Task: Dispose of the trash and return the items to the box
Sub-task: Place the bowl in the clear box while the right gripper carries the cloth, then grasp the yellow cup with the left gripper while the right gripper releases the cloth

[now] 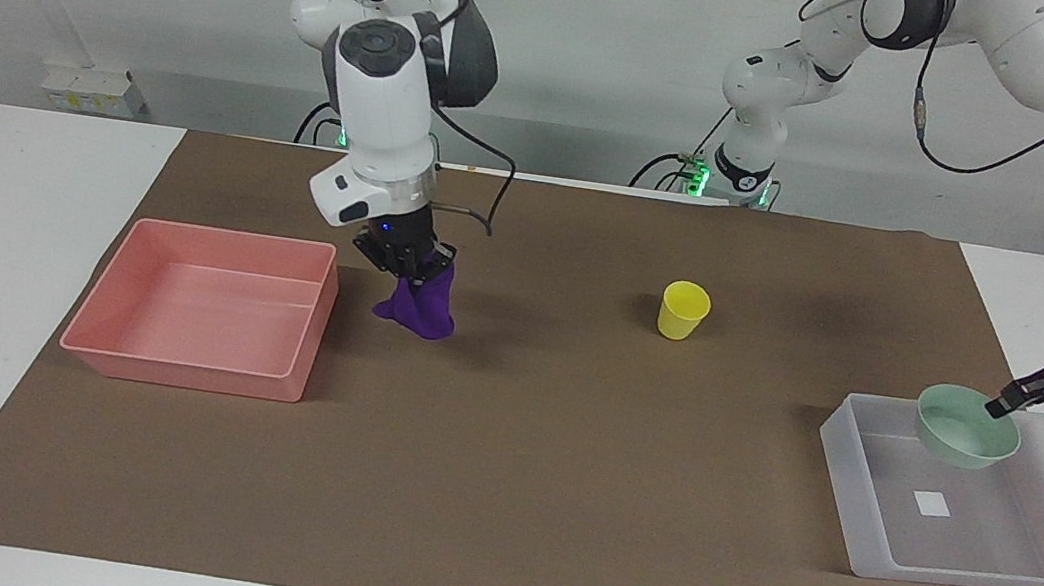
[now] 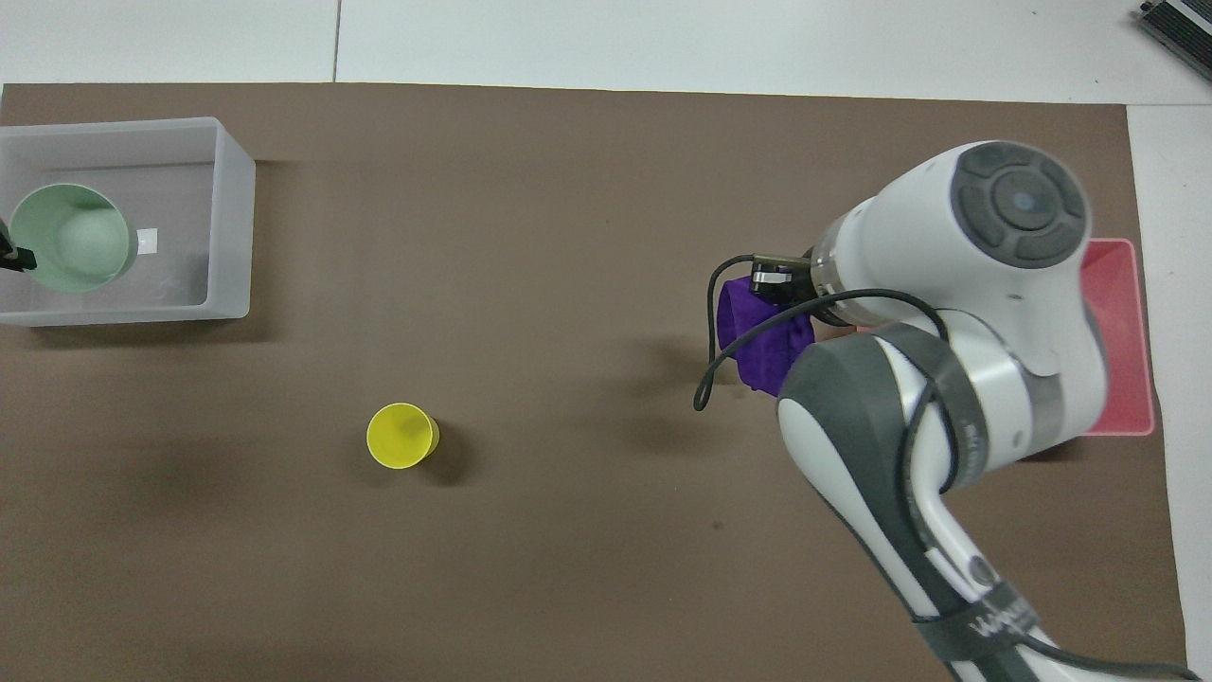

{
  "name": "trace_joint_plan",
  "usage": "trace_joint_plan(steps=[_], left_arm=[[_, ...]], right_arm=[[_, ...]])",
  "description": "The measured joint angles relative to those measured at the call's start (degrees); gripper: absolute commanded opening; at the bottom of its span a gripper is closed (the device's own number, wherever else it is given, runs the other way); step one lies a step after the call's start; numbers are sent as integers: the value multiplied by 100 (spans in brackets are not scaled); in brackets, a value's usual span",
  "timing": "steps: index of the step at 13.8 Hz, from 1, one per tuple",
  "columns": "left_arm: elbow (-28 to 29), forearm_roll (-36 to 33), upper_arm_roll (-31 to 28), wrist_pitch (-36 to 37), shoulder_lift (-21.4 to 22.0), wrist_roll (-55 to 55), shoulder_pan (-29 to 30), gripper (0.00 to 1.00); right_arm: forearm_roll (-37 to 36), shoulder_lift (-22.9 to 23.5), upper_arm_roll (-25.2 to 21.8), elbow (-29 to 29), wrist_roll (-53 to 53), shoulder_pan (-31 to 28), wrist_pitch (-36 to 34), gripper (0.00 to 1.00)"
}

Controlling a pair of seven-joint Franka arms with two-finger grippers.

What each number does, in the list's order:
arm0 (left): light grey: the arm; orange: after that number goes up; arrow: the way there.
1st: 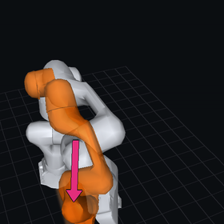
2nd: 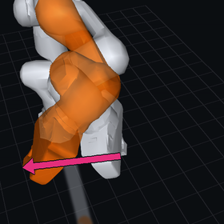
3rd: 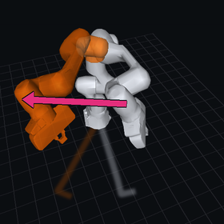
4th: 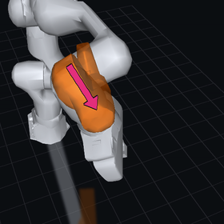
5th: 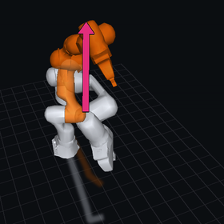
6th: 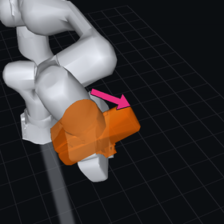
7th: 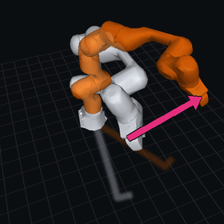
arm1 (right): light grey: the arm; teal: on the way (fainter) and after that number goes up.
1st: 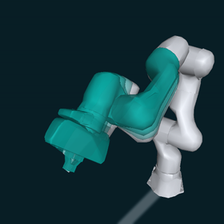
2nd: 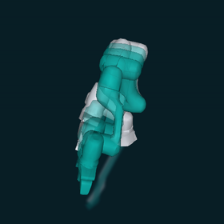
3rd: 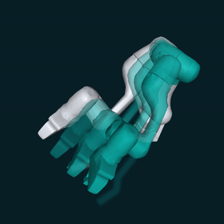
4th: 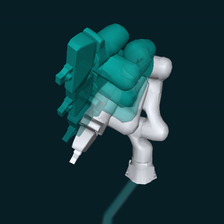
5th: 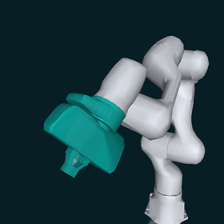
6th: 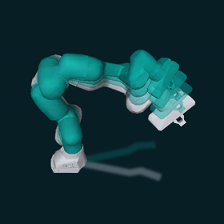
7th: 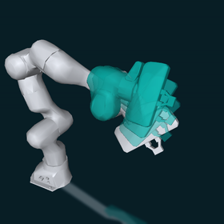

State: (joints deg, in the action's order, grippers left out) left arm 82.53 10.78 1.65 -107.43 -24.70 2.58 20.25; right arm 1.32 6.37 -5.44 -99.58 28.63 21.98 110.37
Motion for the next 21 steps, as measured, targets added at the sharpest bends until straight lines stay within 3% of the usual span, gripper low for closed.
trace_joint_plan(steps=[7,8,9,11,13,16,21], left_arm=[[-320,217,17,-434,-968,0,44,0],[-322,217,25,-434,-1045,1,44,53],[-325,217,26,-429,-1089,61,47,100],[-395,217,29,-424,-1081,413,53,100],[-561,218,73,-421,-989,517,51,100],[-691,218,157,-287,-525,578,-22,100],[-561,-174,192,1461,314,-195,-1297,100]], right_arm=[[-402,-673,-20,62,-1254,-926,-911,0],[-416,-715,-21,62,-1512,-1051,-994,0],[-427,-741,-21,47,-1803,-1202,-1030,0],[-436,-767,-25,-136,-2468,-1605,-955,0],[-436,-801,-31,-603,-3001,-2035,-442,0],[-436,-761,-30,-1175,-3135,-2191,140,0],[-436,-163,-28,-1944,-3135,-2244,1635,0]])
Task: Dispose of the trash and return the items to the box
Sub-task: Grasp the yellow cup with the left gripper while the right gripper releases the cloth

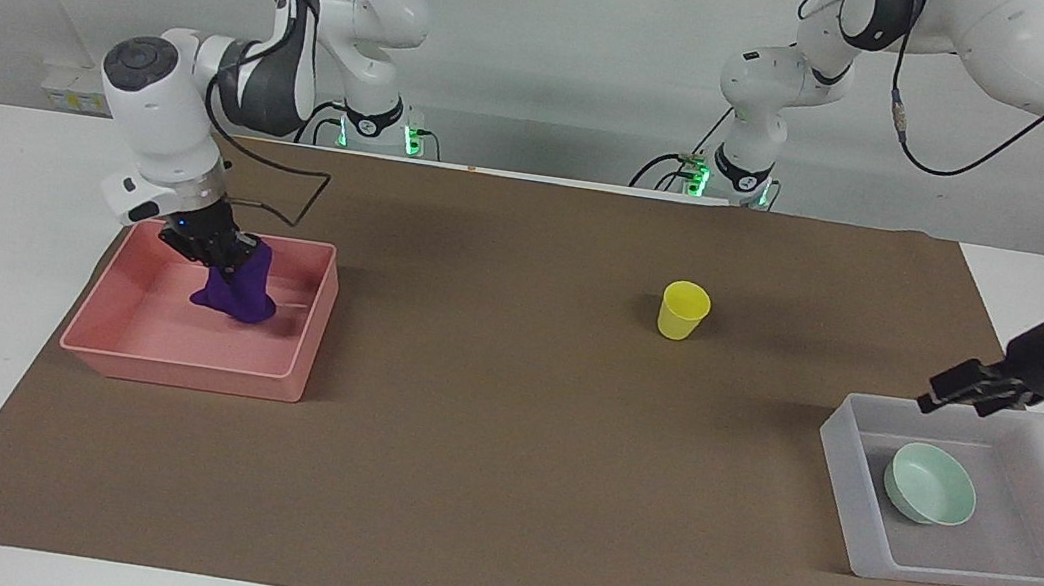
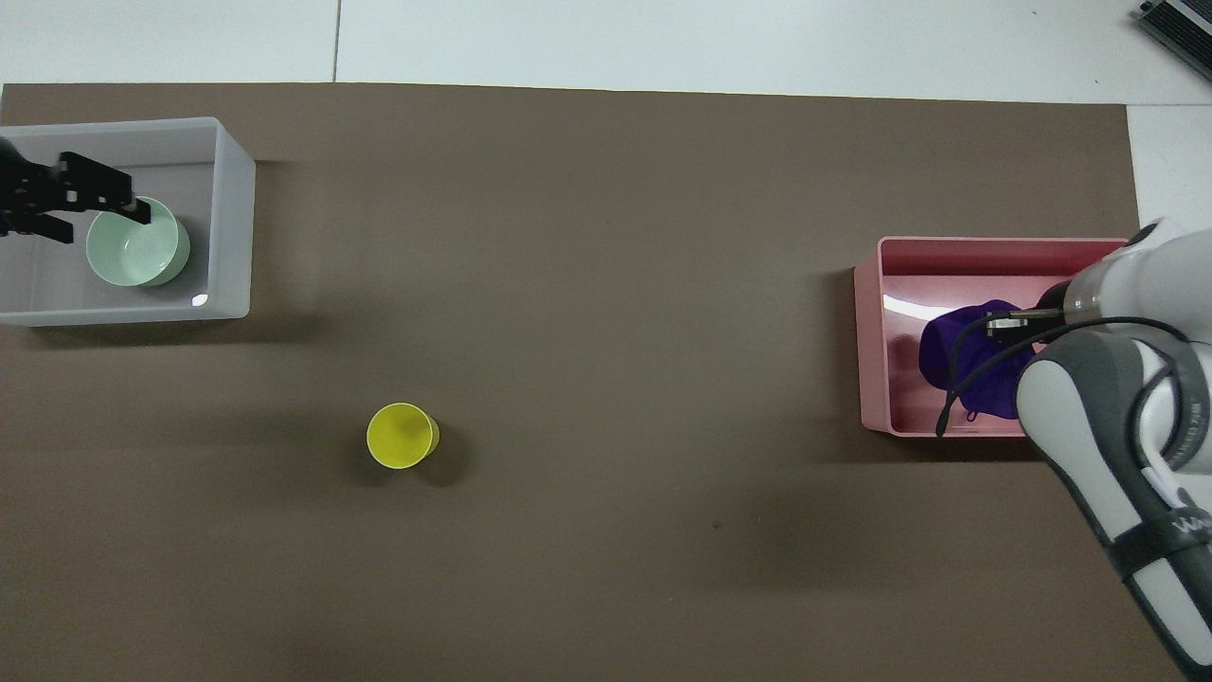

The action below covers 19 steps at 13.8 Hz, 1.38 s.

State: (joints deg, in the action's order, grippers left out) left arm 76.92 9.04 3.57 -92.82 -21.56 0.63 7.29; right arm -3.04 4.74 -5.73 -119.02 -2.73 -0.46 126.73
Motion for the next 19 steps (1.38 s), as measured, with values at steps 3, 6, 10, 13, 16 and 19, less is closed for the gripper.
trace_joint_plan(steps=[3,6,10,13,16,19], left_arm=[[941,-26,14,205,638,-237,-760,100],[2797,-2,22,-475,1691,-239,-1376,100],[5038,14,24,-2477,2315,-270,-2089,100],[5589,15,7,-3030,2267,-269,-2191,18],[5608,15,-36,-3059,2269,-270,-2190,0],[5577,18,-74,-3057,2272,-533,-2188,0]], right_arm=[[0,276,0,-285,0,-49,625,24],[0,428,0,-394,0,-89,1134,100],[0,403,63,-252,14,-60,1197,100],[0,263,130,-81,715,311,999,100],[-1,123,151,90,1325,700,560,100],[-2,-271,117,617,1231,658,-663,100]])
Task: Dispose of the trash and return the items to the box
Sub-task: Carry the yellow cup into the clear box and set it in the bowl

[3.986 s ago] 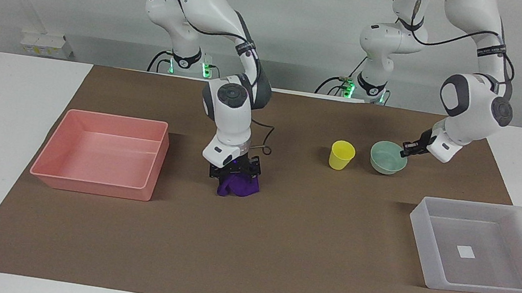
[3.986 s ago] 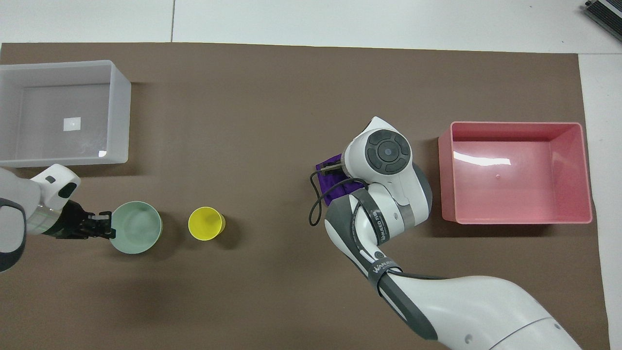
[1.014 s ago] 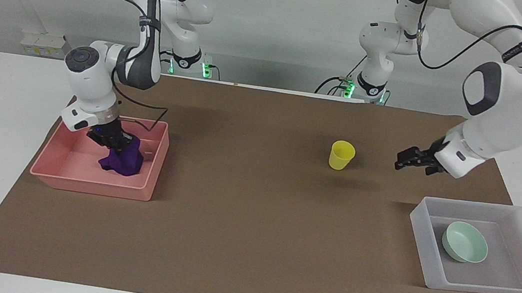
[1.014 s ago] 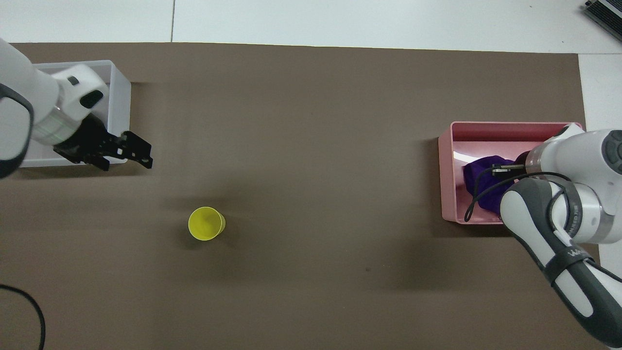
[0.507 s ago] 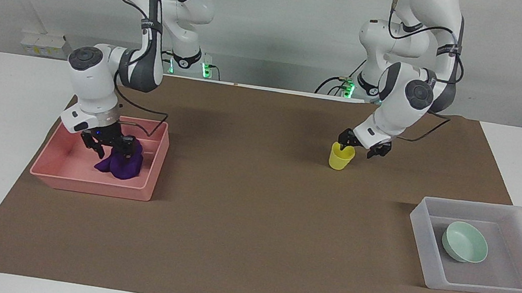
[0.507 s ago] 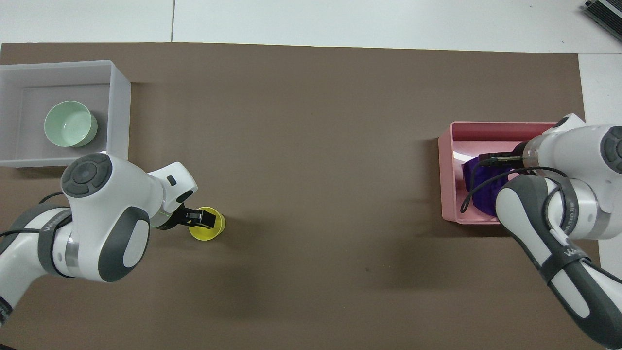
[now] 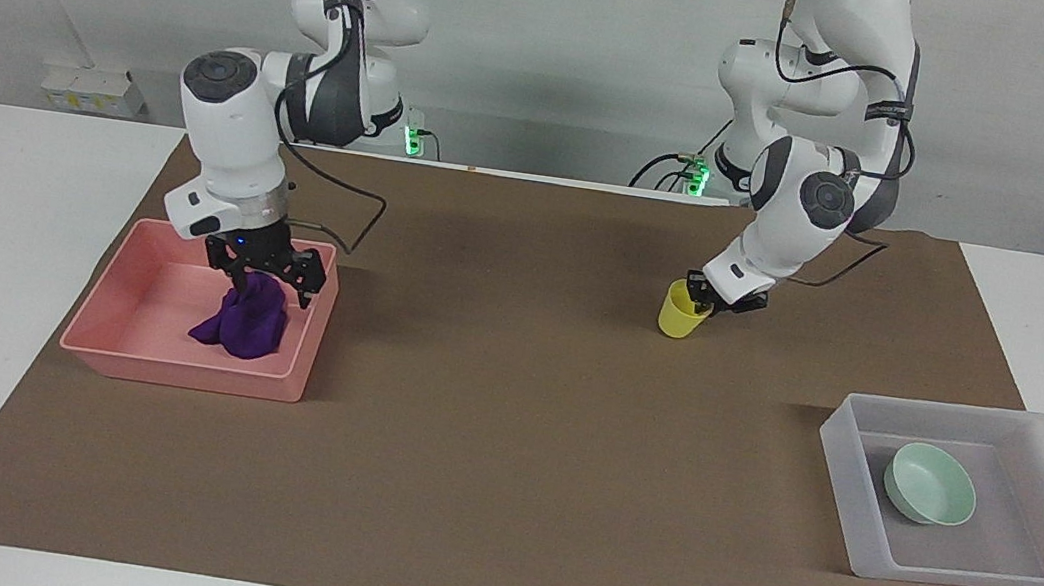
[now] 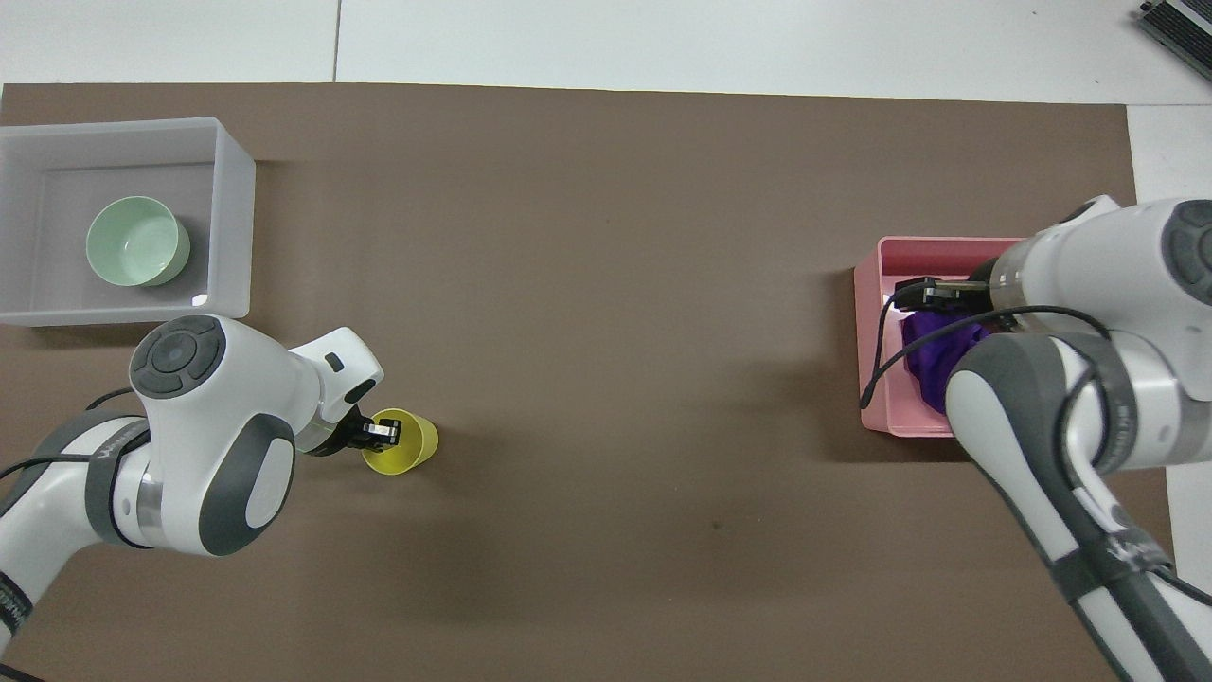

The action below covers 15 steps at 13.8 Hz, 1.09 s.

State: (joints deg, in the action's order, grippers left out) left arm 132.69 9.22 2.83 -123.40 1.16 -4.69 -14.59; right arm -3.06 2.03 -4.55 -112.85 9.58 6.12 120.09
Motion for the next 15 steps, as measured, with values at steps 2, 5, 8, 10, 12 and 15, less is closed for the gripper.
trace_joint_plan(steps=[2,5,8,10,12,15], left_arm=[[-71,3,-6,16,7,-205,1,0],[-532,4,-65,612,22,-349,190,0],[-1791,-26,-112,1929,20,-327,1012,0],[-2655,-205,-145,2470,-116,-274,1628,0],[-3305,-350,-158,2534,-483,-263,2047,0],[-4434,-494,-166,2457,-1481,-263,2607,0]], right_arm=[[2,-357,-38,372,-303,-64,-955,100],[11,-653,-58,888,-697,-254,-2004,100],[344,-661,-67,1434,-750,-489,-2663,100],[434,-651,-83,1808,-787,-686,-3000,100],[434,-650,-99,2050,-793,-733,-3131,100],[429,-645,-94,1931,-852,-719,-2958,100]])
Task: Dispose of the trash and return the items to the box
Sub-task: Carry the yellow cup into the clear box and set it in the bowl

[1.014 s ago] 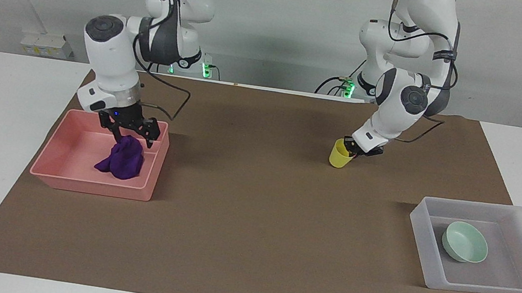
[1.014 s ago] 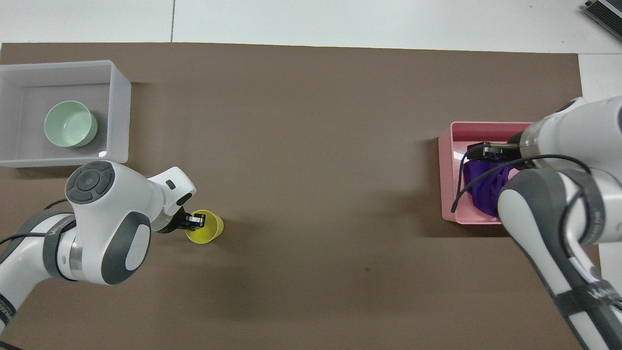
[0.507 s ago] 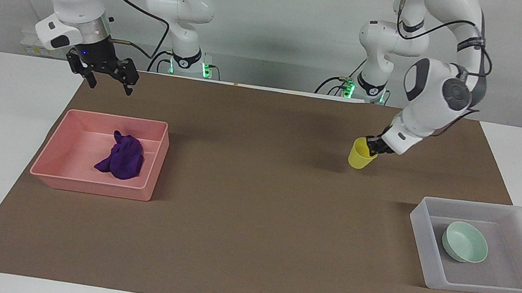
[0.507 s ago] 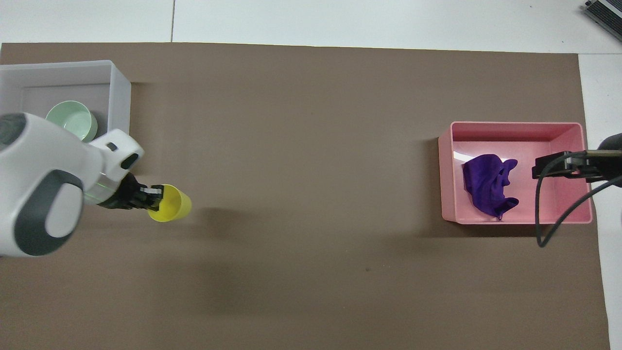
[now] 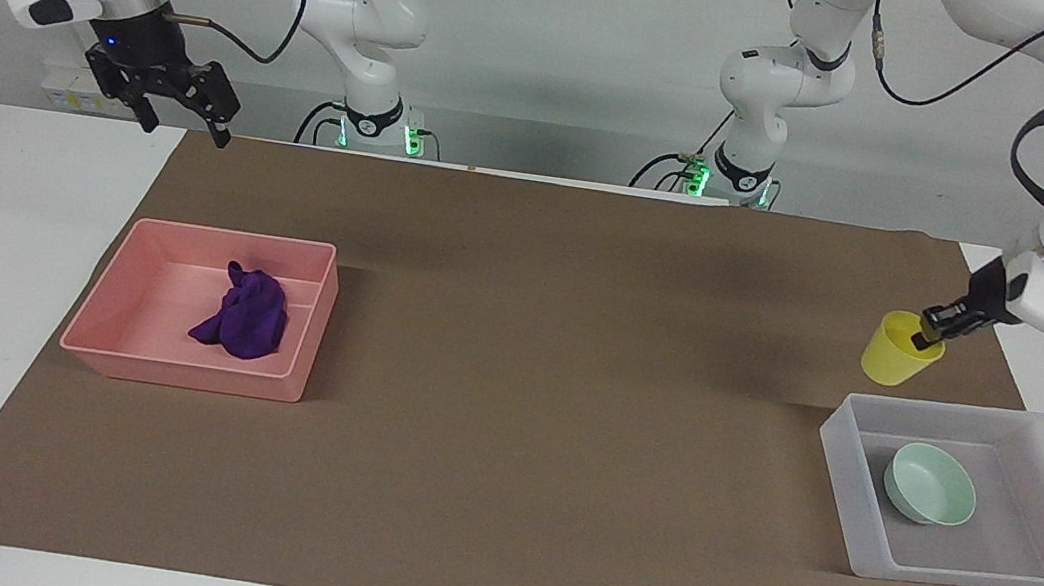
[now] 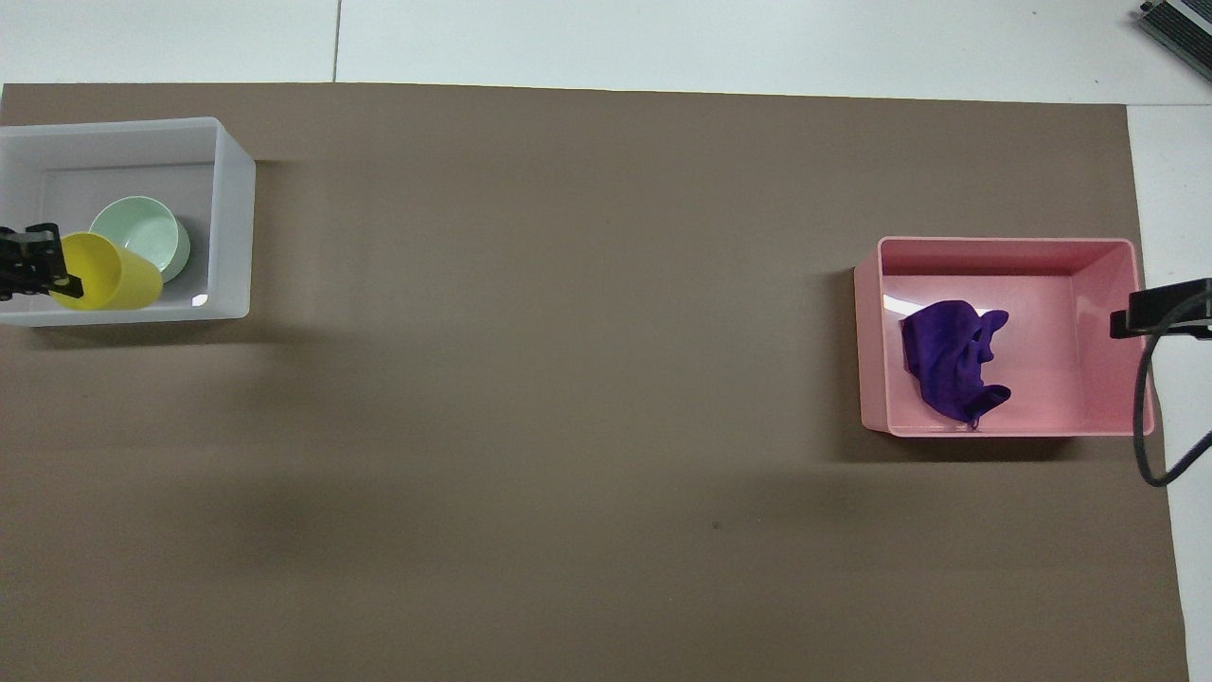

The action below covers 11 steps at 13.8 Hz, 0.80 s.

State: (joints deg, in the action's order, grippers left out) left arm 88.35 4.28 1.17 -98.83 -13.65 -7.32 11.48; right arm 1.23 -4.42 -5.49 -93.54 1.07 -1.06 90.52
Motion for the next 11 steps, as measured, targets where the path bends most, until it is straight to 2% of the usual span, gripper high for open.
trace_joint_plan(steps=[2,5,7,8,9,10,11], left_arm=[[-521,-167,0,-392,-639,9,279,0],[-674,-226,32,-1092,-1358,10,351,0],[-703,-240,64,-1197,-1592,10,349,0],[-705,-246,62,-1247,-1657,10,350,8],[-705,-250,58,-1317,-1717,10,352,59],[-705,-250,56,-1386,-1759,9,354,100],[-714,-252,56,-1429,-1780,20,355,100]], right_arm=[[-20,2,11,-93,-55,2,48,100],[-203,0,71,-104,-316,20,28,100],[-213,-2,186,-25,-343,27,-57,100],[-211,-2,244,18,-343,33,-78,100],[-206,-2,278,49,-343,47,-97,100],[-205,-2,286,65,-343,65,-122,100],[-203,-2,288,71,-343,71,-141,100]])
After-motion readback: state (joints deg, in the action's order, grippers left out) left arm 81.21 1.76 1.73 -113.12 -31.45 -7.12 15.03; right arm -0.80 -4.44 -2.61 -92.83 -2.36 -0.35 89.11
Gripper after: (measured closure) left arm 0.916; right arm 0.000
